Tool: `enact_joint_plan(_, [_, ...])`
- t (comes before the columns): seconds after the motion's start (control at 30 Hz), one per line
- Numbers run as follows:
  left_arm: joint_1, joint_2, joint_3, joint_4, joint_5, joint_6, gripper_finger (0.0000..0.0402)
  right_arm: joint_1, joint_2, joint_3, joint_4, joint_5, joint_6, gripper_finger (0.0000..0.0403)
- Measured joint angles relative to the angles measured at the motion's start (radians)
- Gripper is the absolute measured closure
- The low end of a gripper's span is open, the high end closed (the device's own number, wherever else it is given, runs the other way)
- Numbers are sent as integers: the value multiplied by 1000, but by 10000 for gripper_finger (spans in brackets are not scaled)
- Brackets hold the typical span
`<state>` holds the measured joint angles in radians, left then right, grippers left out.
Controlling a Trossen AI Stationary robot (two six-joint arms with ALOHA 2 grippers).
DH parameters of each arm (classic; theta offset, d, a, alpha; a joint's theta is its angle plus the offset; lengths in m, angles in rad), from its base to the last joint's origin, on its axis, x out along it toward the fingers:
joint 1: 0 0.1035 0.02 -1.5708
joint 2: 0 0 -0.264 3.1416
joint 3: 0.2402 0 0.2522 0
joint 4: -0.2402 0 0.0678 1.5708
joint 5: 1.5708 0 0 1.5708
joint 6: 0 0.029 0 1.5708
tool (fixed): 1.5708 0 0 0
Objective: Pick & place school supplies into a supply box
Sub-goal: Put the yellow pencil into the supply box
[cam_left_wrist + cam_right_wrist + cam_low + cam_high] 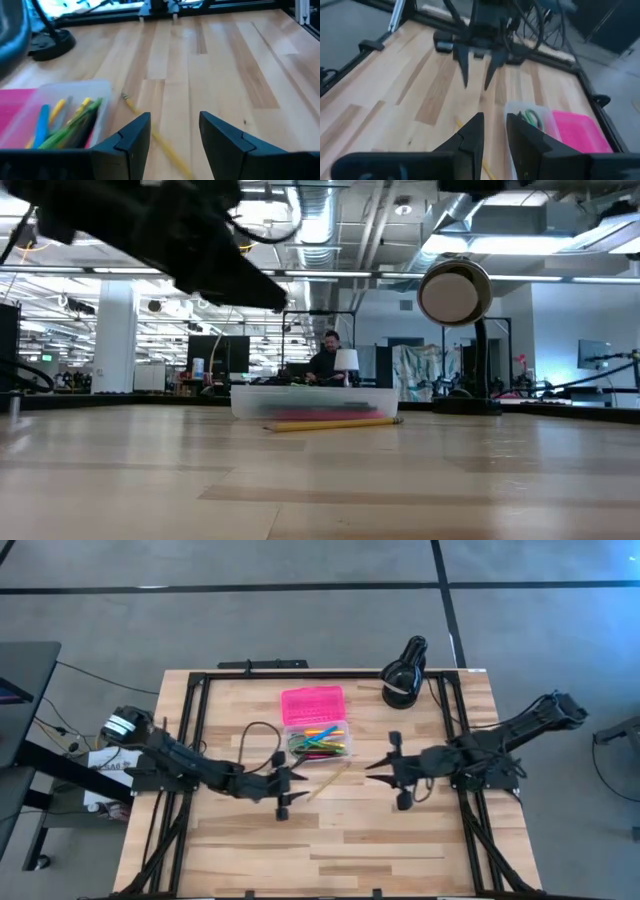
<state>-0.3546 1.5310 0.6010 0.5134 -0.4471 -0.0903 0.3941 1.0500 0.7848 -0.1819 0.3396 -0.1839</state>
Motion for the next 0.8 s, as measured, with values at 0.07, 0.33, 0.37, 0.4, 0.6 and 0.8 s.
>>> enact_joint_plan(0.07, [23, 58, 52, -5, 36, 1, 237, 24, -45, -55, 29, 28, 0, 326])
enact_joint_plan(0.33, [74, 264, 248, -115, 42, -3, 237, 127, -165, -218, 146, 136, 17, 326])
enact_joint_plan(0.37, [78, 284, 265, -135, 41, -17, 237, 139, -168, -235, 169, 150, 18, 326])
enact_joint_plan(0.4, [81, 308, 287, -146, 41, -28, 237, 151, -171, -249, 185, 163, 19, 326])
enact_joint_plan(0.6, [103, 406, 386, -271, 25, -124, 237, 219, -171, -289, 187, 246, 61, 326])
enact_joint_plan(0.8, [114, 436, 420, -325, -11, -194, 237, 280, -166, -300, 206, 297, 71, 326])
